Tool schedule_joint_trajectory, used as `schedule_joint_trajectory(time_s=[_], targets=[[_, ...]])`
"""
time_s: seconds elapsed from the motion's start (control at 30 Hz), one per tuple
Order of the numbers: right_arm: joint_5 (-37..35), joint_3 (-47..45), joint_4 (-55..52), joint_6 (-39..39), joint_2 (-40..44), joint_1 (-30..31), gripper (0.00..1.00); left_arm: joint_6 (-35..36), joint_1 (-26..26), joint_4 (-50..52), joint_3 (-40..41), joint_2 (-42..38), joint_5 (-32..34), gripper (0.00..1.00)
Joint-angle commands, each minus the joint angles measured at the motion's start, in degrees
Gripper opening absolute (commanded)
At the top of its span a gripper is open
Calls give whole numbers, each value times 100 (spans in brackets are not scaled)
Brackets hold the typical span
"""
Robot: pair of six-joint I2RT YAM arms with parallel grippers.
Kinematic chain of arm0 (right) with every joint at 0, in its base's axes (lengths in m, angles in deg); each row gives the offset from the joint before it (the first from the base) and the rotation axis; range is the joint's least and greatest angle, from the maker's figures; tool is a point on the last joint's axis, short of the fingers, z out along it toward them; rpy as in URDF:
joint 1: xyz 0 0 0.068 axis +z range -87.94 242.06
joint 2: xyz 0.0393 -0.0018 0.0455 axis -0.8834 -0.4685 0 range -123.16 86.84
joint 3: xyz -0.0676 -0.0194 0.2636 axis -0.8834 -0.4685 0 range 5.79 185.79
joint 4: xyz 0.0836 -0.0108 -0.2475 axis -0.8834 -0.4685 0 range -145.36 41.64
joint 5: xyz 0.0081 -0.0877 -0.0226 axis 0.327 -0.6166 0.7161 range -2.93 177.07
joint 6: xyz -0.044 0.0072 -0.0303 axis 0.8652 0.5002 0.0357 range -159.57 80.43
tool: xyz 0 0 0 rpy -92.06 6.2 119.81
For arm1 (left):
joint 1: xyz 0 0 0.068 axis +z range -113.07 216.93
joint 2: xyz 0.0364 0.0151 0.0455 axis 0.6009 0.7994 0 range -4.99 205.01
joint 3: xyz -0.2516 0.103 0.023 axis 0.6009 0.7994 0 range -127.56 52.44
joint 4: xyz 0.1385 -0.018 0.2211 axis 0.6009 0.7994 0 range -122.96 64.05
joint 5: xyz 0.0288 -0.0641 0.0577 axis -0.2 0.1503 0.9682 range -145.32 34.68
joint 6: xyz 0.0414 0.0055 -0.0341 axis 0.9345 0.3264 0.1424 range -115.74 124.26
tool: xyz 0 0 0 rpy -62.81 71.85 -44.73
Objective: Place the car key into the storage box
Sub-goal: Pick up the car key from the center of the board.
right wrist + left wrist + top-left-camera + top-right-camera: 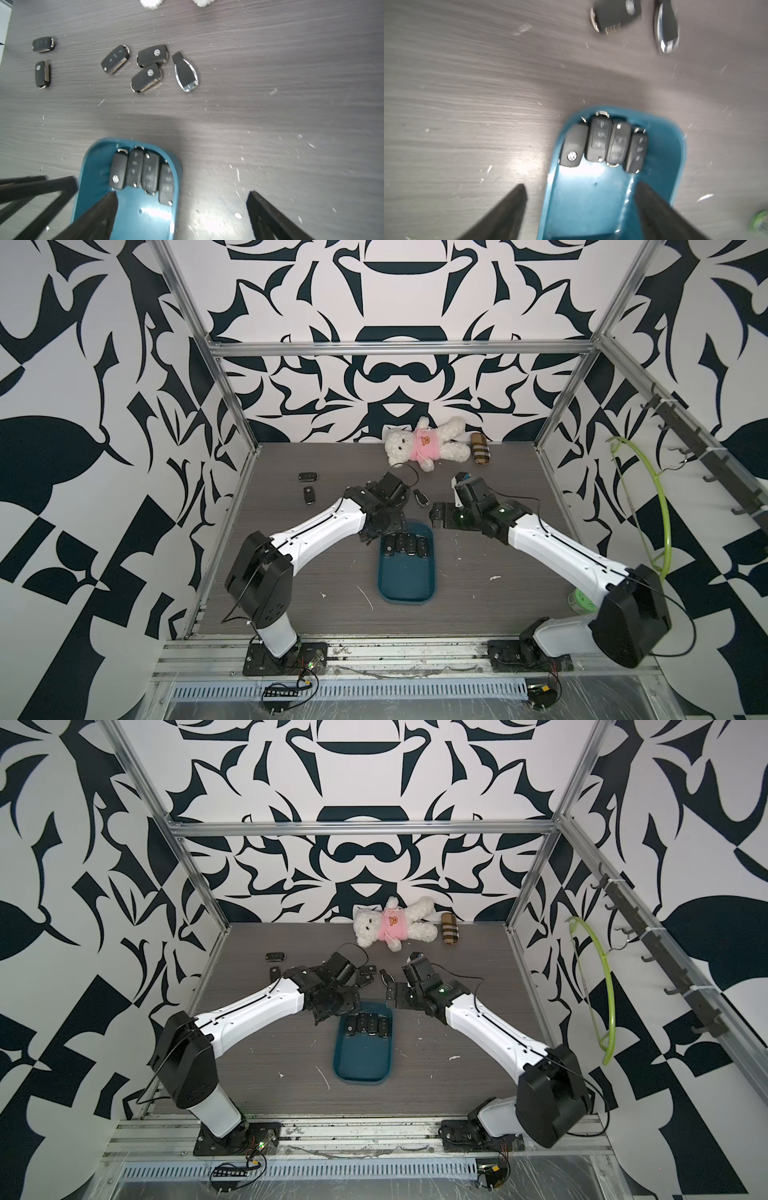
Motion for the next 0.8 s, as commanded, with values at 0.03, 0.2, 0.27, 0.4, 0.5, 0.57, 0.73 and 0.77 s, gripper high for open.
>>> schedule_joint_trajectory(time_s=[0.03,0.2,0.27,0.4,0.5,0.57,0.73,0.77], targets=[[90,644,135,171,-528,-18,100,272,395,38,282,-457,-159,99],[25,1597,-160,377,-1565,-22,100,337,866,-176,621,-825,-407,99],[1,1978,-252,464,-1980,-63,96,456,954,-236,679,-936,-408,99],[65,2604,-403,559,-2751,-263,79,493,989,-161,665,-1036,-76,99],[227,2934,-424,618,-3233,-453,69,573,1010,-178,710,-1084,-57,99],[249,3188,-485,722,-3533,-547,66,600,1014,-291,804,-1147,-103,99],[232,3734,-682,990,-4133,-664,66,570,1021,-481,918,-1227,-231,99],[231,3847,-732,1047,-4233,-664,66,565,1025,-479,913,-1220,-227,99]])
